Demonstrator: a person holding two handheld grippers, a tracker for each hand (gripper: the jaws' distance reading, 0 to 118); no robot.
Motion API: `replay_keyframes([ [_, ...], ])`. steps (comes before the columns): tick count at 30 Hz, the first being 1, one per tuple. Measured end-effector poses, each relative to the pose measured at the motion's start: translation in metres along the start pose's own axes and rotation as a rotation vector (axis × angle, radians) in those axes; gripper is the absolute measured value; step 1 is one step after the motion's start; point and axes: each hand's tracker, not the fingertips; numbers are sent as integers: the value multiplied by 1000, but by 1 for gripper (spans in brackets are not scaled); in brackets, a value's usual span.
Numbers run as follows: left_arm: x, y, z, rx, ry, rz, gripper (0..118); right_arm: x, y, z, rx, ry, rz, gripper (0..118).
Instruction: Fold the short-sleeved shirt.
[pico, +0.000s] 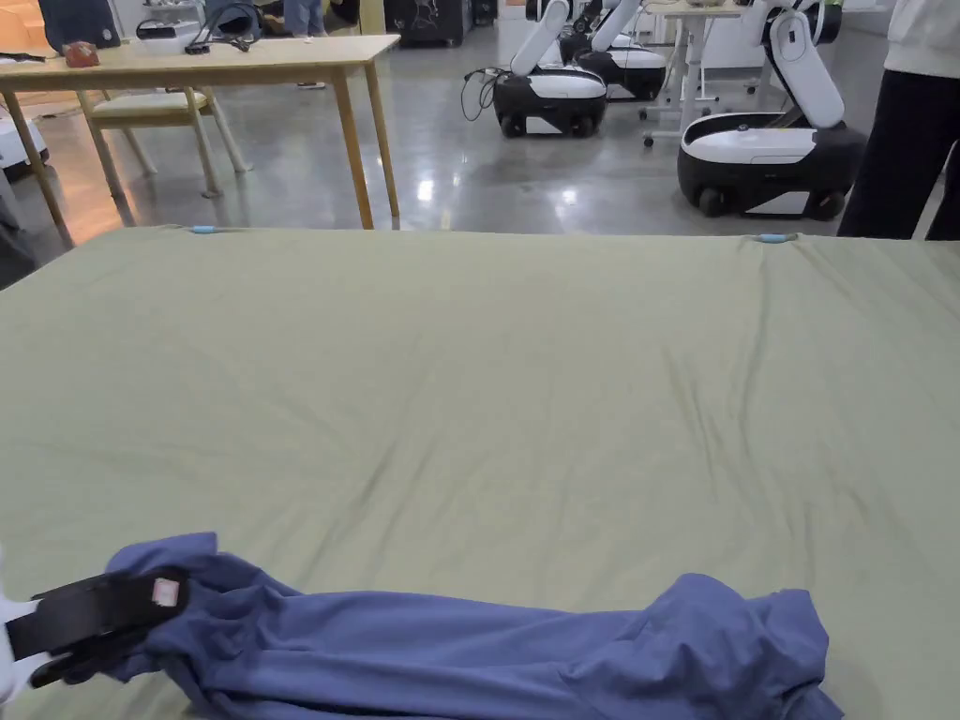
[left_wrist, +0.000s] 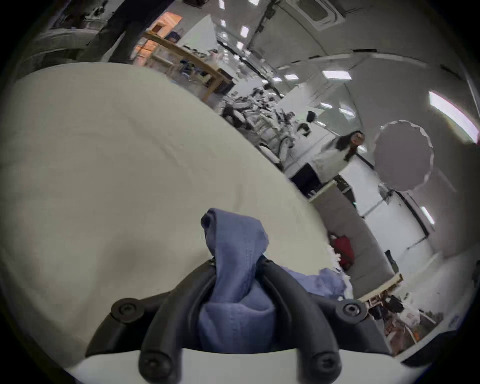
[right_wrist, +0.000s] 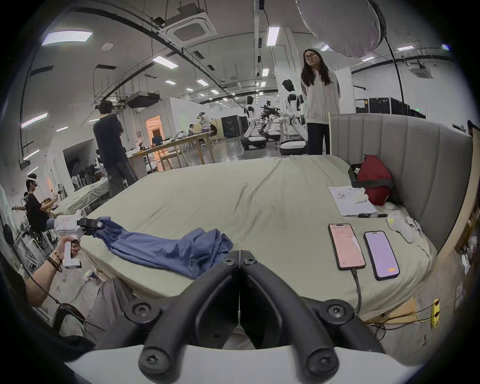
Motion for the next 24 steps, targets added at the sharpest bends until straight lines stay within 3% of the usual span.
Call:
replay_keyframes([
  [9, 58, -65, -106, -246, 18, -92, 16, -4, 0, 4, -10, 13, 23, 0],
  [10, 56, -73, -118, -283, 65, -100, 21, -2, 0, 6, -9, 6, 20, 0],
  [11, 53, -79, -125, -298, 100, -101, 33, -1, -1, 8, -9, -1, 17, 0],
  [14, 46, -80, -122, -172, -102, -10, 84, 7, -4, 12, -12, -18, 14, 0],
  [15, 50, -80, -123, -194, -133, 9, 93, 10, -5, 13, -14, -20, 13, 0],
  [20, 81, -65, -107, -256, -67, -106, 98, 8, -5, 14, -15, -24, 17, 0],
  [24, 92, -44, -47, -92, -131, -152, 98, 9, -6, 14, -17, -23, 25, 0],
])
